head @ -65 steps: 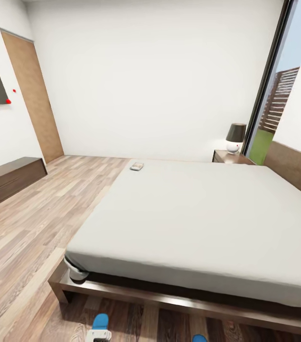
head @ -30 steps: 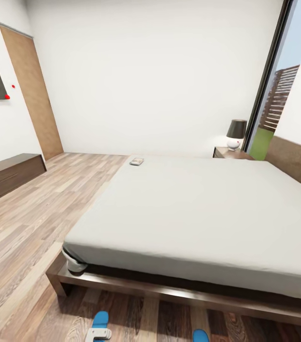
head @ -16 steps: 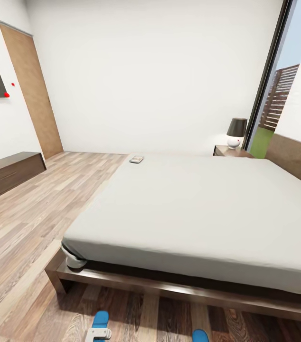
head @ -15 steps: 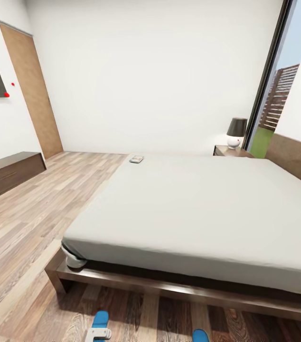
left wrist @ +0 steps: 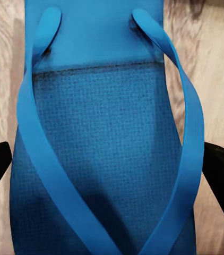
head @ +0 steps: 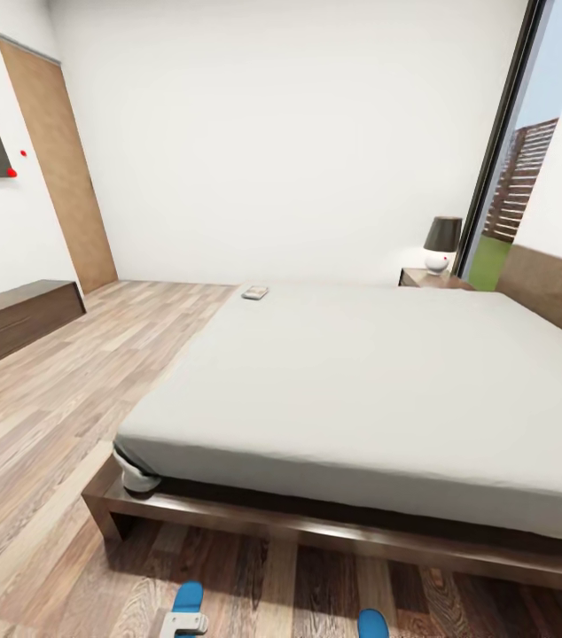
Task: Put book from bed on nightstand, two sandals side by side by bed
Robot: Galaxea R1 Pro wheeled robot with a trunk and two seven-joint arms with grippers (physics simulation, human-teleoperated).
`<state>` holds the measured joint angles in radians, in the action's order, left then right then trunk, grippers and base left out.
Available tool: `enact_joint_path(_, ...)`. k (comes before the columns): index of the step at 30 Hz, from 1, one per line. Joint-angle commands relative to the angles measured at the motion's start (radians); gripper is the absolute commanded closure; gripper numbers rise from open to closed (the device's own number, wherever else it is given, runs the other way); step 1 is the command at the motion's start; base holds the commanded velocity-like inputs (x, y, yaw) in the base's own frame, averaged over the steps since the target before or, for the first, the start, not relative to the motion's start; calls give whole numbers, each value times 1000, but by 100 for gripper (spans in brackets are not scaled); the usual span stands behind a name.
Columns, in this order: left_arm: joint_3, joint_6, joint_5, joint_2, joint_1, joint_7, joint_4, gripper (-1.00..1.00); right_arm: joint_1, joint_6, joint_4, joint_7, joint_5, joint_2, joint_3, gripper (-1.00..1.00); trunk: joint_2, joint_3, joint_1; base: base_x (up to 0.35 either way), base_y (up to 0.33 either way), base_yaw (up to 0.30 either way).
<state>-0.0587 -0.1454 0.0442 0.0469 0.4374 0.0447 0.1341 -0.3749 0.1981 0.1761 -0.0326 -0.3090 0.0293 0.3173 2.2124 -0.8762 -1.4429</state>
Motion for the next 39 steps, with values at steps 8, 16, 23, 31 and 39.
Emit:
enact_joint_path(8, -7, -78, 6, 19, 6, 6, 11, 100, -46, 132, 3, -22, -17, -2, 7, 100, 57, -26, -31, 0, 0, 0)
enact_joint_path(16, -6, -136, 8, 30, 47, 4, 26, 100, -80, 179, 3, -55, -20, -1, 6, 100, 113, -51, -61, 0, 0, 0)
enact_joint_path(23, -6, -186, 8, 32, 98, 2, 28, 100, -118, 186, 3, -59, -22, 0, 5, 100, 162, -73, -88, 0, 0, 0)
enact_joint_path(31, -6, -211, 8, 45, 111, 3, 27, 100, -158, 270, 13, -59, -22, 0, 5, 100, 218, -98, -119, 0, 0, 0)
enact_joint_path(39, -6, -212, 8, 46, 112, 8, 27, 100, -163, 279, 24, -58, -24, 2, 7, 100, 274, -123, -149, 0, 0, 0)
